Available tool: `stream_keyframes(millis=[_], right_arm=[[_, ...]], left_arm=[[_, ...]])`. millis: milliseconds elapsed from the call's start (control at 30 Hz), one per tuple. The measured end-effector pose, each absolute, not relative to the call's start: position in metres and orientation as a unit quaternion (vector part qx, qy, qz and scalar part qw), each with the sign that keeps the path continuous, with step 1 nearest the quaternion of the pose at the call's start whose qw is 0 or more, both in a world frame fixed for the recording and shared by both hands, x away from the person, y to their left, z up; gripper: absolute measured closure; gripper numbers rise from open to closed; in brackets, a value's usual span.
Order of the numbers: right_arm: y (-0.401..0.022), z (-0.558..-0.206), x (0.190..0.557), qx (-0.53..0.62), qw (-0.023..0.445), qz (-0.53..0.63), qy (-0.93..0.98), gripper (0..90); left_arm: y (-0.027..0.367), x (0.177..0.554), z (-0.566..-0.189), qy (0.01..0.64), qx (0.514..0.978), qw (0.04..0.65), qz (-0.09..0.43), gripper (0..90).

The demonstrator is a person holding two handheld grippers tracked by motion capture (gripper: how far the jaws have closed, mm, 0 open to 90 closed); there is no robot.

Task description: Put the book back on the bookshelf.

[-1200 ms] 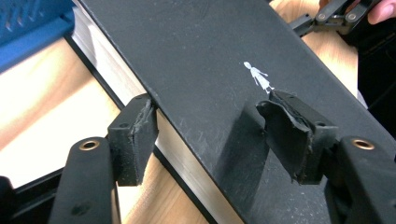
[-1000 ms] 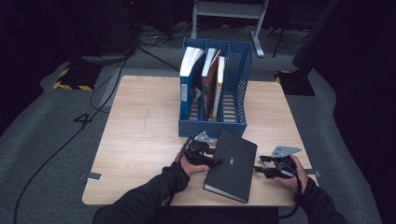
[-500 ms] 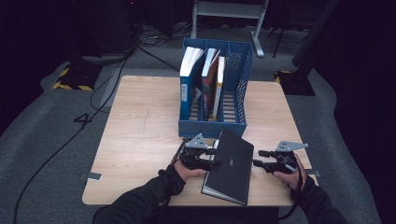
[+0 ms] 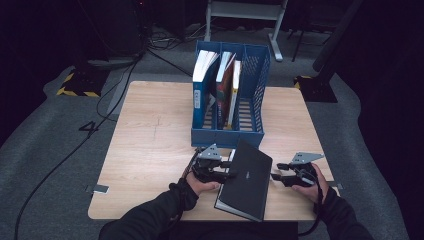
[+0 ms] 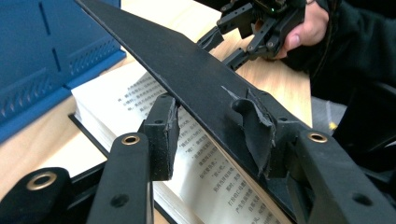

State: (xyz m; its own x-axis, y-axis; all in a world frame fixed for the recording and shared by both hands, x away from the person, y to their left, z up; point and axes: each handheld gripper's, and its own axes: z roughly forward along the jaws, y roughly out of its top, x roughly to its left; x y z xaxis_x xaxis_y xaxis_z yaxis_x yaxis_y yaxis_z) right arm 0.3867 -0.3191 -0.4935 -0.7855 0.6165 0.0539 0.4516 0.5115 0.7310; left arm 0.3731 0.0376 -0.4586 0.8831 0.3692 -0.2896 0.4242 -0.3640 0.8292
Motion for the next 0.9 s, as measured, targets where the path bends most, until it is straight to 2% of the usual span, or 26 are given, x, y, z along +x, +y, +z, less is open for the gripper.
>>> stream_keyframes(millis=[67,200,267,300,333,367,467,533,633,733,800,900], right_arm=[[-0.319,-0.494,0.387,0.309,0.102,0.385,0.864,45.3],[-0.317,-0.496,0.385,0.298,0.098,0.376,0.872,43.1],[-0.317,-0.496,0.385,0.296,0.099,0.377,0.872,42.7],[-0.317,-0.496,0.385,0.296,0.099,0.377,0.872,42.6],[-0.317,-0.496,0.385,0.297,0.097,0.377,0.872,42.6],[-0.317,-0.496,0.384,0.297,0.097,0.377,0.872,42.6],[-0.317,-0.496,0.384,0.294,0.098,0.375,0.874,41.9],[-0.316,-0.495,0.383,0.293,0.094,0.373,0.875,40.4],[-0.314,-0.495,0.381,0.283,0.101,0.364,0.881,40.1],[-0.314,-0.495,0.381,0.281,0.1,0.364,0.882,39.8],[-0.314,-0.495,0.381,0.28,0.1,0.365,0.882,39.9],[-0.313,-0.495,0.381,0.279,0.102,0.364,0.883,39.8]], left_arm=[[0.039,0.377,-0.461,0.249,0.826,0.504,-0.04,55.8],[0.037,0.379,-0.463,0.264,0.844,0.466,-0.028,48.9],[0.031,0.377,-0.466,0.245,0.869,0.429,-0.001,36.4],[0.028,0.375,-0.468,0.237,0.875,0.422,-0.003,38.0],[0.025,0.374,-0.468,0.231,0.883,0.408,0.003,31.2],[0.023,0.374,-0.468,0.23,0.887,0.401,0.01,30.7],[0.023,0.377,-0.471,0.249,0.886,0.391,-0.001,29.6],[0.024,0.38,-0.474,0.263,0.881,0.391,-0.027,23.9],[0.022,0.383,-0.476,0.267,0.882,0.384,-0.054,20.6],[0.016,0.385,-0.482,0.269,0.884,0.366,-0.109,16.0],[0.013,0.386,-0.481,0.272,0.887,0.356,-0.113,10.7],[0.012,0.385,-0.478,0.264,0.893,0.351,-0.099,12.0]])
